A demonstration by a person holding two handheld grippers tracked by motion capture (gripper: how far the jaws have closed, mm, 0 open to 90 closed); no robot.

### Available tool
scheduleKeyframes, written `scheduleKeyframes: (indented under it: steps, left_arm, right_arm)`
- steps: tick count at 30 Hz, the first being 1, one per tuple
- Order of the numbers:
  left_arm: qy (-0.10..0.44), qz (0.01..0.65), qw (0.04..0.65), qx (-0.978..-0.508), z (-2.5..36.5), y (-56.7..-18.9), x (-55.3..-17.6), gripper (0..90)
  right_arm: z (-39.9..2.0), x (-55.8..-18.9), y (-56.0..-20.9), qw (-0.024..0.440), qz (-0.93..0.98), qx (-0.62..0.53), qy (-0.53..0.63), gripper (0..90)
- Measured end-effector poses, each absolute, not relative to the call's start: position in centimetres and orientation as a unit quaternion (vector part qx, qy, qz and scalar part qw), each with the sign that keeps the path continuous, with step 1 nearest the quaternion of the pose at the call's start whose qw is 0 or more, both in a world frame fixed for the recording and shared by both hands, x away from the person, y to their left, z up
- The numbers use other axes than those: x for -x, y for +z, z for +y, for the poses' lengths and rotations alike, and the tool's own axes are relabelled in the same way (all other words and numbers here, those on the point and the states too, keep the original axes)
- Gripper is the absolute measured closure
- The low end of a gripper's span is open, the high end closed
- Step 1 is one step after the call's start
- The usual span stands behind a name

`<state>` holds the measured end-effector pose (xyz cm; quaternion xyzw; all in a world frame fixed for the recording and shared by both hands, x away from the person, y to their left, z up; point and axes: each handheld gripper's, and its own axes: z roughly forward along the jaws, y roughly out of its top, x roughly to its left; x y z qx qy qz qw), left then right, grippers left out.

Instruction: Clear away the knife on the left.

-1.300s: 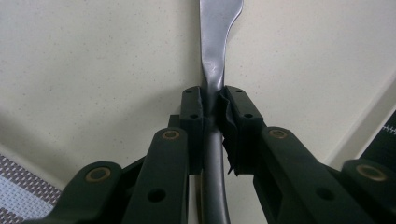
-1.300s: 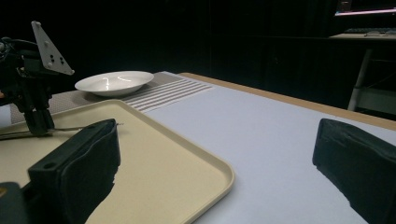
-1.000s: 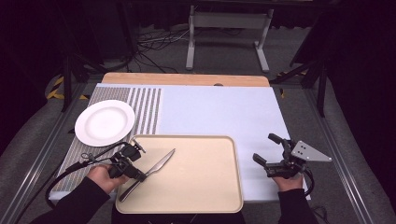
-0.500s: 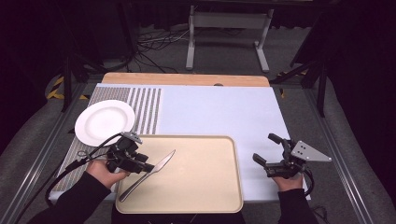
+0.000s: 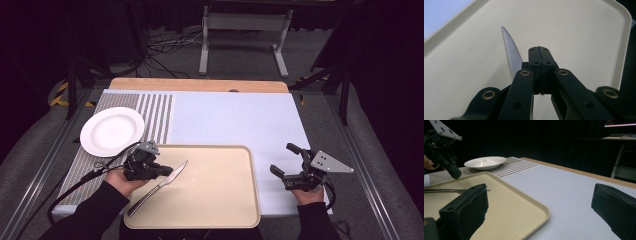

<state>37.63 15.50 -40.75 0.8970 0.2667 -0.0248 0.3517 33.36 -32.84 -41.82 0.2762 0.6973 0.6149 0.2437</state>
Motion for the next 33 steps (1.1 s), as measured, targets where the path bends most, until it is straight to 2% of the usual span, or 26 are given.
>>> scheduleKeyframes:
  steps: [4,7,25,33]
  left_arm:
    - [-0.003,0.254,0.322,-0.912,14.1,-41.4,-37.5,90.0]
    - [-0.033,0.26,0.334,-0.905,13.6,-41.9,-38.0,90.0]
    - [-0.024,0.257,0.291,-0.921,12.4,-44.2,-38.7,90.0]
    - [-0.015,0.266,0.291,-0.919,12.7,-44.2,-39.2,90.0]
  right_arm:
    - [-32.9,-33.3,-41.8,0.243,0.697,-0.278,0.615,1.5]
    - [-32.8,-33.4,-41.9,0.244,0.697,-0.277,0.615,1.5]
    - [-32.8,-33.4,-42.0,0.239,0.7,-0.28,0.612,1.5]
    - [-32.9,-33.4,-42.0,0.239,0.7,-0.28,0.612,1.5]
